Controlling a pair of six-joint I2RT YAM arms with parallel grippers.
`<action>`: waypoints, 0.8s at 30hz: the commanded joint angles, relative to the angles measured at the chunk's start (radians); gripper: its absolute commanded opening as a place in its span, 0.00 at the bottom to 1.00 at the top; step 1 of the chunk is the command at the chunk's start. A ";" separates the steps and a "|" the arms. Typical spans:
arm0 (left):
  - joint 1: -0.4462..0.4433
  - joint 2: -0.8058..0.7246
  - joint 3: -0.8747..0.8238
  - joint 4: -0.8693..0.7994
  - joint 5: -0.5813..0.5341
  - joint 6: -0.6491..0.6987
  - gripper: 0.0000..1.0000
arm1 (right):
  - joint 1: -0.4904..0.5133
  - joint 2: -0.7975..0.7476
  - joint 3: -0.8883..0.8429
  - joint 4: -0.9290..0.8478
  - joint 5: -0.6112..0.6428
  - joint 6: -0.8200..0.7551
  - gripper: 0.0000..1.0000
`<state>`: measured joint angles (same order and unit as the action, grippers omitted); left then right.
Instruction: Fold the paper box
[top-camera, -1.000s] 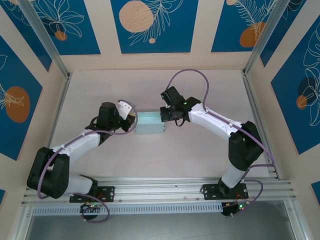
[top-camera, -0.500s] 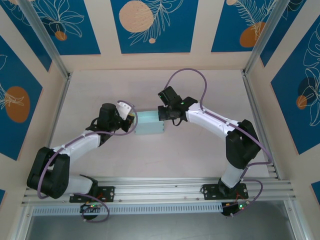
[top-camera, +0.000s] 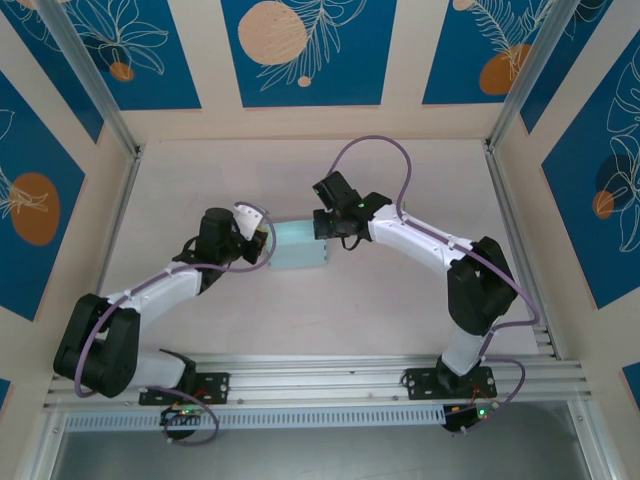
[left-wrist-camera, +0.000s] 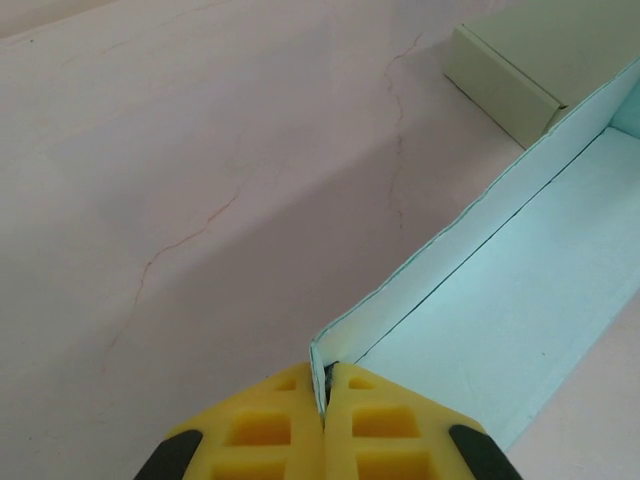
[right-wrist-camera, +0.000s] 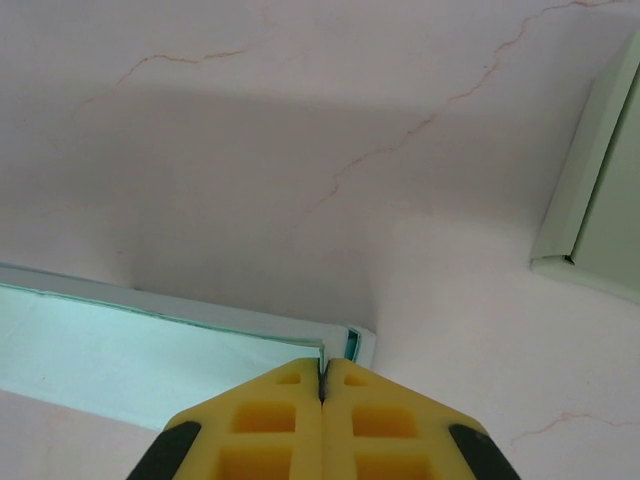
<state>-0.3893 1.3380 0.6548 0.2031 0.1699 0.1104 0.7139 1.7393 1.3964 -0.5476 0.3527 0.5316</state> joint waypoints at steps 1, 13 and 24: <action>-0.048 -0.011 -0.009 0.063 0.056 0.004 0.05 | 0.047 0.014 0.046 0.049 -0.077 0.010 0.01; -0.051 -0.013 -0.032 0.104 0.005 -0.019 0.05 | 0.074 0.001 -0.072 0.116 0.008 0.023 0.00; -0.050 -0.058 -0.014 0.042 0.002 -0.086 0.23 | 0.110 -0.029 -0.112 0.146 0.111 0.003 0.00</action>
<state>-0.4030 1.3231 0.6178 0.2462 0.1223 0.0593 0.7780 1.7374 1.3033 -0.4110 0.4904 0.5419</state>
